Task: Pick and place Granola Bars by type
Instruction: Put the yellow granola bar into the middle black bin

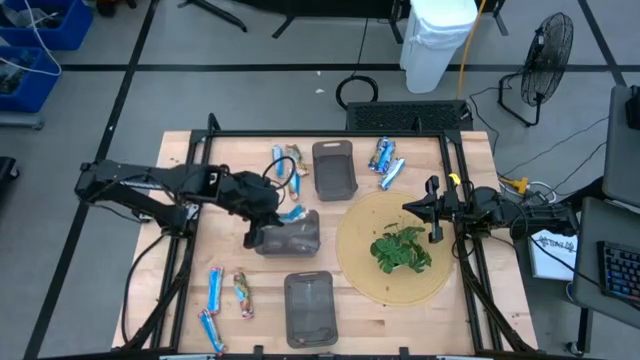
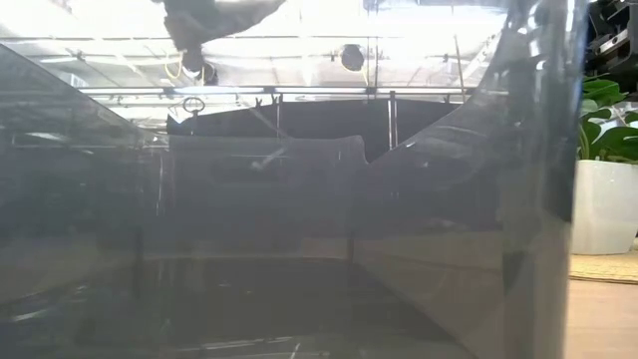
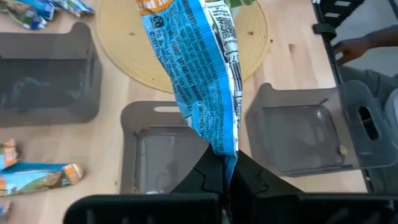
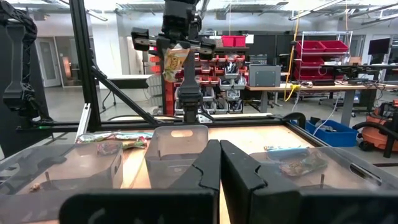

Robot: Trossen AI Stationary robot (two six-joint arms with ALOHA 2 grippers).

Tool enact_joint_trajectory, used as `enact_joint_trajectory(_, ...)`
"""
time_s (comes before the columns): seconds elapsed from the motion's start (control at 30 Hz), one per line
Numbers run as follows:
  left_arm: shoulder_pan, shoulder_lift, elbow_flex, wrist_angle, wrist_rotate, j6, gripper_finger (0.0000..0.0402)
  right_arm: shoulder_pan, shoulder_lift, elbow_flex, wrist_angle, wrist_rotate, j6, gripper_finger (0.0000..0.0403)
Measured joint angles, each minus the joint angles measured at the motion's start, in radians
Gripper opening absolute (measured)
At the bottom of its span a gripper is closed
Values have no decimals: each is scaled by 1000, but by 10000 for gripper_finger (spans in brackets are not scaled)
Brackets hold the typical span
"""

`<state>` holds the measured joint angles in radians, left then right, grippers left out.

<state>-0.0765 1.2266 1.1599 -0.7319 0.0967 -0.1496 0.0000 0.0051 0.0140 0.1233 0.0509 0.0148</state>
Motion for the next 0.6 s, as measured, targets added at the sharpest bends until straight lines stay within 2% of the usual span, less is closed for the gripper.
enact_joint_trajectory(0.23, -23, 19, 0, -25, -42, 18, 5, 0, 0, 0, 0, 0, 0, 0)
enact_joint_trajectory(0.6, -2, 167, 0, -95, -64, 43, 8, 0, 2, 0, -2, 0, 0, 0)
